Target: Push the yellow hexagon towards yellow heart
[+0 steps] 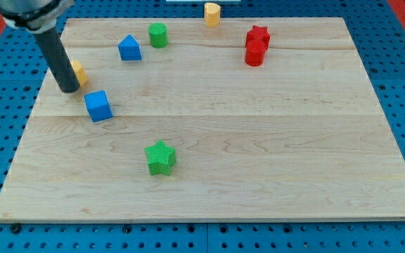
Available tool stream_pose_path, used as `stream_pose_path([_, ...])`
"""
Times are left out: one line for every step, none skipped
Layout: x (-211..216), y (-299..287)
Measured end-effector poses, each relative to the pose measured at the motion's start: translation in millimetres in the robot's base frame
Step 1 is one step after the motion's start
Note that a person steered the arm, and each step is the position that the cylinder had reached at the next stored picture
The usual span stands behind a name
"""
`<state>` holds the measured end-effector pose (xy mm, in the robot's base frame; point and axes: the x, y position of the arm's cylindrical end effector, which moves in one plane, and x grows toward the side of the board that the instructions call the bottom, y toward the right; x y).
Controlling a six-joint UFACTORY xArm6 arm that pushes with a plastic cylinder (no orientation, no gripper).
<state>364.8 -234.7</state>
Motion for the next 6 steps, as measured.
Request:
stream_pose_path([-39.2, -26.1])
stream_pose_path([-64.3, -10.9])
stream_pose_path([-103.4, 17.0])
stream_pose_path([-106.9, -31.6])
stream_pose_path([-134.8, 27.9])
stream_pose_path([-143.8, 103.5])
